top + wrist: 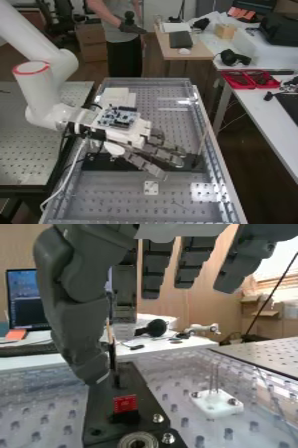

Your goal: Grab the pcb board and place it in the clear container

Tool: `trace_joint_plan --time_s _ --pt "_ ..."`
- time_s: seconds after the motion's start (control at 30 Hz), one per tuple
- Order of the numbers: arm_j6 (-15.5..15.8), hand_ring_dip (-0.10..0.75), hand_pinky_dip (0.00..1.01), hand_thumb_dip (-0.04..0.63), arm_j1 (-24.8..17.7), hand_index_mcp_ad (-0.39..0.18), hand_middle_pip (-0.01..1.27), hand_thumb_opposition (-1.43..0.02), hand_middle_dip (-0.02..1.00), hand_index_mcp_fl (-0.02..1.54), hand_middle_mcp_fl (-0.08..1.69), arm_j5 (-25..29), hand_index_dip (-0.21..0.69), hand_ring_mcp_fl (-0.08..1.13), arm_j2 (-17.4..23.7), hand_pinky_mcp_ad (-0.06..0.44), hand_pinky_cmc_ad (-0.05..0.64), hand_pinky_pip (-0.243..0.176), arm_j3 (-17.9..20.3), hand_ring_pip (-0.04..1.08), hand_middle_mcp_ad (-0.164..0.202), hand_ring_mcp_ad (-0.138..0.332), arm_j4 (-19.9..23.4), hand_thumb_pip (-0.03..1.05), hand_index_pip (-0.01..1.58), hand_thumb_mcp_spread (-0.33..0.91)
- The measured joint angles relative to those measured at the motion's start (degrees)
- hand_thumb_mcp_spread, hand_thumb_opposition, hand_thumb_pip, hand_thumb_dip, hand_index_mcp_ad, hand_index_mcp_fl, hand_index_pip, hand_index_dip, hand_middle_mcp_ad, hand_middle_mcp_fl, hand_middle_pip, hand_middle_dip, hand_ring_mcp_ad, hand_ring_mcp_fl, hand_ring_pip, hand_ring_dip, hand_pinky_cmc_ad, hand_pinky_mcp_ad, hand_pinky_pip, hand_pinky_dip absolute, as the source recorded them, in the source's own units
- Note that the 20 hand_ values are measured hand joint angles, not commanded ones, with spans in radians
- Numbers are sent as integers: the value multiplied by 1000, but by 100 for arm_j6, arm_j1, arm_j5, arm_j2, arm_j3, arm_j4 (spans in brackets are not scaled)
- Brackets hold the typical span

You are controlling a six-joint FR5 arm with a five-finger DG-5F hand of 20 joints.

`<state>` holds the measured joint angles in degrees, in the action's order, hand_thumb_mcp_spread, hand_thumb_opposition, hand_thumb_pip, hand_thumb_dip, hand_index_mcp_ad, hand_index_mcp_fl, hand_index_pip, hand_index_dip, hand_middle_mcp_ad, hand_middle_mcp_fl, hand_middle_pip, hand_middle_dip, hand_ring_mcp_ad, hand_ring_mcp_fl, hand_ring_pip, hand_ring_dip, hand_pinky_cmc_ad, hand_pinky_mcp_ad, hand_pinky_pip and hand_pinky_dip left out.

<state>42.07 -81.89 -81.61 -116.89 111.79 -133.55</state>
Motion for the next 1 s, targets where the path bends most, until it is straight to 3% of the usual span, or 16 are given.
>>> trace_joint_plan --time_s 0.3,0.53,0.67,0.8,1.0 --pt "286 56 154 284 106 -113 141 -867 175 44 176 -479 361 51 -107 182 328 -10 23 124 -47 51 155 387 1395 597" --pt "318 63 154 284 174 -103 140 -864 176 73 195 -579 347 63 -180 178 351 -10 3 126 -45 51 176 387 1443 613" --pt "308 65 152 284 213 -126 138 -864 175 152 206 -631 342 65 -207 178 353 0 -26 117 -45 47 180 412 1517 646" --pt "332 72 154 316 242 -187 141 -867 188 262 206 -703 342 77 -258 178 346 3 -77 124 -47 47 149 469 1555 709" --pt "296 72 154 318 287 -206 141 -869 187 274 204 -813 342 80 -291 182 365 3 -127 124 -47 51 84 469 1555 721"
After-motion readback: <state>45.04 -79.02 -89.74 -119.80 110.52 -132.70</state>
